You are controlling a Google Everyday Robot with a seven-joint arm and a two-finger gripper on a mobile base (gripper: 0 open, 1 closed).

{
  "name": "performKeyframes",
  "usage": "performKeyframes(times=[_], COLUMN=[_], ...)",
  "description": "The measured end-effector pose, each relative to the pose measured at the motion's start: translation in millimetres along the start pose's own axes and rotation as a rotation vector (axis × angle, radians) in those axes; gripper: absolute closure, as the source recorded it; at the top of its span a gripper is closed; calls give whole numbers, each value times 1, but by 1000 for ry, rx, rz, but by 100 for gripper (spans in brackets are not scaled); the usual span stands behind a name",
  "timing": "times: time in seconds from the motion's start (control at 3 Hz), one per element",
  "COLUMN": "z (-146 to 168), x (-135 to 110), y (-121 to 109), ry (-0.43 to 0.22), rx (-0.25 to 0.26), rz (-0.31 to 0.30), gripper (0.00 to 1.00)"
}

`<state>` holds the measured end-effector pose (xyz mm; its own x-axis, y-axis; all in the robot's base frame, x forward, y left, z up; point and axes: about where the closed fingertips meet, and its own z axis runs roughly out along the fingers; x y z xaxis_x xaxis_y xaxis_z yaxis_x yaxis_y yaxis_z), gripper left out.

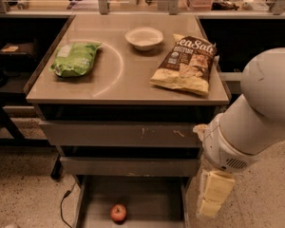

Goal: Pick apple from bottom drawer and place on counter

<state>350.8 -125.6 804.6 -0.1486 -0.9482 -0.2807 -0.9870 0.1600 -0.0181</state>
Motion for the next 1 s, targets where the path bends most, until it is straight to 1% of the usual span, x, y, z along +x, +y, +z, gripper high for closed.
performKeyframes(times=[0.33, 0.67, 1.0], z=[0, 43, 119], x=[0, -7, -20], y=[0, 15, 37], ry=[0, -31, -56], rx=[0, -87, -190], rz=[1, 11, -18], gripper=[0, 0, 0])
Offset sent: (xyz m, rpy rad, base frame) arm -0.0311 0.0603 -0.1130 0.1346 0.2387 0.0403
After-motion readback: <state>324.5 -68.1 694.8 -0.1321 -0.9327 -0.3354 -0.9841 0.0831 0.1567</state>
